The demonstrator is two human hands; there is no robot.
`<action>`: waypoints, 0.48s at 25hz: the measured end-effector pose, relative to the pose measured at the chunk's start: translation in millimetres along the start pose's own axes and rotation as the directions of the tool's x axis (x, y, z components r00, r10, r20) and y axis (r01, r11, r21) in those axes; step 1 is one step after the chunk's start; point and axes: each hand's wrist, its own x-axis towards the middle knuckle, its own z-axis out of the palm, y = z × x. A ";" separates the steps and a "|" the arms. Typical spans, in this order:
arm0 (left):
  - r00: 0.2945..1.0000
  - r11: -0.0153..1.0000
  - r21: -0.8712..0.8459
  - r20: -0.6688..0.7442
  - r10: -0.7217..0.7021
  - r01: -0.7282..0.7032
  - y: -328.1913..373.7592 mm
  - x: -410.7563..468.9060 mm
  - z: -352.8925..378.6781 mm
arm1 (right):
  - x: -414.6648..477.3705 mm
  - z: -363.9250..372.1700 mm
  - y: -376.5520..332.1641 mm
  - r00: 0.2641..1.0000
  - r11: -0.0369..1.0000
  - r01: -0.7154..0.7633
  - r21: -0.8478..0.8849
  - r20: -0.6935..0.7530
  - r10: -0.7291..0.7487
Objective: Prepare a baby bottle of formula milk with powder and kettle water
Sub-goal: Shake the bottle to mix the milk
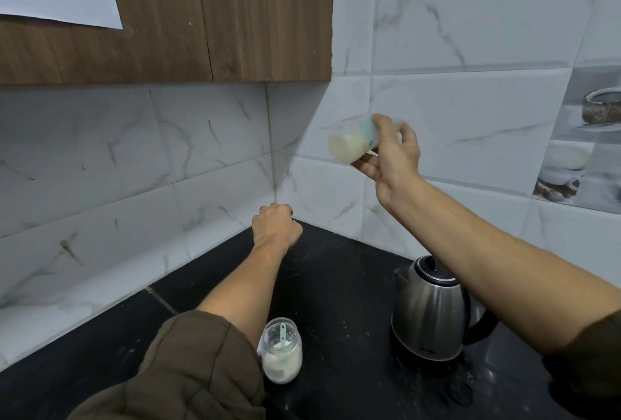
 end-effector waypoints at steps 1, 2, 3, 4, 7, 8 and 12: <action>1.000 1.000 0.000 -0.001 0.003 -0.003 0.4 1.1 0.2 | -5.8 -0.9 3.3 0.997 0.996 0.026 -0.091 0.072 -0.019; 1.000 1.000 -0.004 -0.004 0.005 -0.005 2.1 1.9 0.4 | -13.0 -2.0 8.1 0.982 0.975 0.072 -0.208 0.186 -0.033; 1.000 1.000 -0.015 -0.010 0.001 -0.001 4.6 2.1 -0.3 | -20.3 -2.4 12.5 0.952 0.945 0.130 -0.299 0.306 -0.034; 1.000 1.000 -0.028 -0.016 -0.004 0.003 6.8 2.1 -1.3 | -23.9 -2.7 15.7 0.919 0.924 0.179 -0.338 0.392 -0.035; 0.999 0.999 -0.026 -0.014 0.030 -0.030 10.7 2.8 -1.7 | -16.6 0.8 9.3 0.958 0.961 0.180 -0.211 0.258 -0.122; 0.999 0.999 -0.022 -0.012 0.037 -0.037 10.0 3.2 -0.8 | -10.1 2.3 3.3 0.984 0.983 0.144 -0.117 0.123 -0.130; 1.000 1.000 -0.005 0.000 0.011 -0.011 4.6 3.8 0.7 | -4.5 1.9 -0.8 0.996 0.999 0.038 -0.017 0.080 -0.037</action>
